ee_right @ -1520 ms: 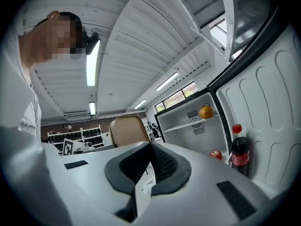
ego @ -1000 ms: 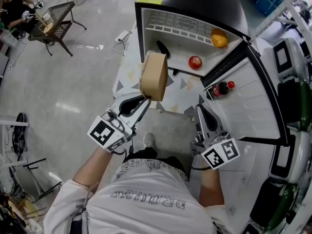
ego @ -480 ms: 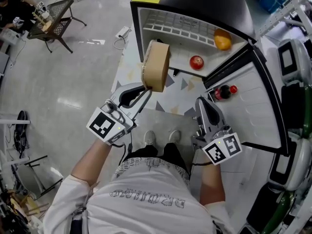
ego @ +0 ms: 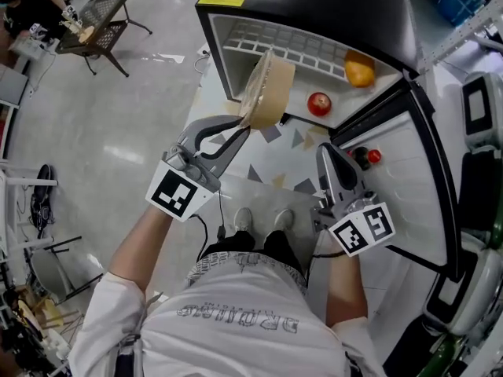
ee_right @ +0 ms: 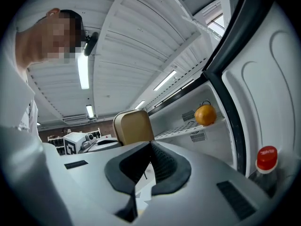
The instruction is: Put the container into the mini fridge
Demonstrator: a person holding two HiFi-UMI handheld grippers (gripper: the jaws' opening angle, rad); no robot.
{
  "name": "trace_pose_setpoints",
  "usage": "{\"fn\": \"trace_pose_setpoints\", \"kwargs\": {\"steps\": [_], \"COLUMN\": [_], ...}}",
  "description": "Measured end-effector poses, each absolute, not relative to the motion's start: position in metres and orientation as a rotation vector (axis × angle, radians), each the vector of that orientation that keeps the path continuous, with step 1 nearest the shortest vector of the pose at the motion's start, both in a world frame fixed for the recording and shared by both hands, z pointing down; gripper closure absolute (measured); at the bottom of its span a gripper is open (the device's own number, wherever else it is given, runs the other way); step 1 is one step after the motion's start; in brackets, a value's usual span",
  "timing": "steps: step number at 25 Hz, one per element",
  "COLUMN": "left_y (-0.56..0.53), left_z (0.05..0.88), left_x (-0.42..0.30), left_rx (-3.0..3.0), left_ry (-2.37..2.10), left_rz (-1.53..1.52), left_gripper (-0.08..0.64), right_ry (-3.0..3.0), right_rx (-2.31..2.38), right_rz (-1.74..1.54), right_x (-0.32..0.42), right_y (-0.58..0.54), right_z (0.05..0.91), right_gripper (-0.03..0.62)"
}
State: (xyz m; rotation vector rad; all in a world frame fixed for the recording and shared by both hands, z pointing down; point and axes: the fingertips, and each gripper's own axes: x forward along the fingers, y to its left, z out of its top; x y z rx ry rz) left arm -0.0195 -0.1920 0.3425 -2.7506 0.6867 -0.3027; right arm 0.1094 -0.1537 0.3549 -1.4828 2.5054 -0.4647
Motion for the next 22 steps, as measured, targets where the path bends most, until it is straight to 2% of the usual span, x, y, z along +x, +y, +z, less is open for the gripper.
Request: {"fn": "trace_pose_setpoints", "kwargs": {"steps": [22], "left_y": [-0.262], "left_z": [0.360], "left_x": [0.026], "left_rx": [-1.995], "left_ry": [0.579], "left_rz": [-0.968], "left_gripper": [0.515], "right_ry": [2.546], "right_rx": [-1.379], "right_rz": [-0.509], "right_x": [0.135], "right_y": [-0.189], "right_z": [0.365], "right_gripper": [0.592]}}
